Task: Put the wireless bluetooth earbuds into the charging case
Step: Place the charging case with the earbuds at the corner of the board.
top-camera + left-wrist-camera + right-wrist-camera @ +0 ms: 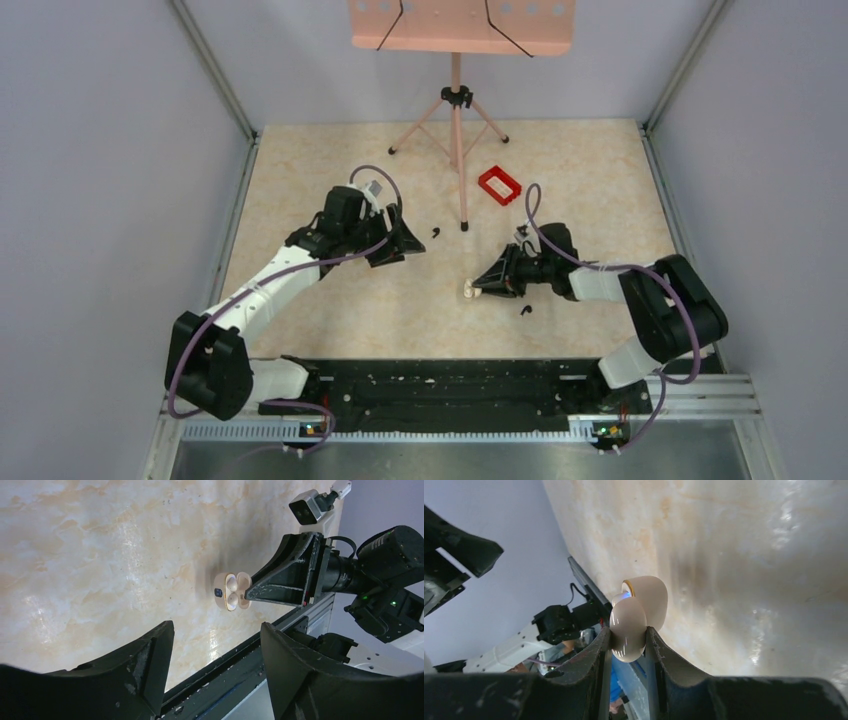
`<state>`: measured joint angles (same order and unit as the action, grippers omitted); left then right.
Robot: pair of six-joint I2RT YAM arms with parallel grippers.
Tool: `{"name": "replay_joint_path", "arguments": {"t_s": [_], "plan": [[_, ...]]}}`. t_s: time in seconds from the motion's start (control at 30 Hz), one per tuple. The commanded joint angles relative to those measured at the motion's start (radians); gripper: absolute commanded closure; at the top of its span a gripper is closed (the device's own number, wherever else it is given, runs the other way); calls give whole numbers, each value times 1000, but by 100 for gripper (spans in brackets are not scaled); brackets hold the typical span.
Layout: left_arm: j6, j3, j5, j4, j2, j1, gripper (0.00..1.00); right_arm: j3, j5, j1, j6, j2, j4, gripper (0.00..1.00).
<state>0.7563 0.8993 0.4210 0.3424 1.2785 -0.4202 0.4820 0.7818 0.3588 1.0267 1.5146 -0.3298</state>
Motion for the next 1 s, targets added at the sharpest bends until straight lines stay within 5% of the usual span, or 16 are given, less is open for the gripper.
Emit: {"name": "replay_joint_path", "arguments": {"t_s": [0.0,0.43,0.63,0.97], "plan": [[-30,-1,-25,23,-31,5,30,74,-25,-17,-142,39,102,100],[-58,13,-16,37,-13,4,28,122,-198,-32,-294,40,402,100],[-63,13,-6,34,-8,5,28,131,-249,-32,-297,-36,452,64],[-66,12,-2,32,-3,4,28,150,-253,-25,-301,-94,493,58]]}}
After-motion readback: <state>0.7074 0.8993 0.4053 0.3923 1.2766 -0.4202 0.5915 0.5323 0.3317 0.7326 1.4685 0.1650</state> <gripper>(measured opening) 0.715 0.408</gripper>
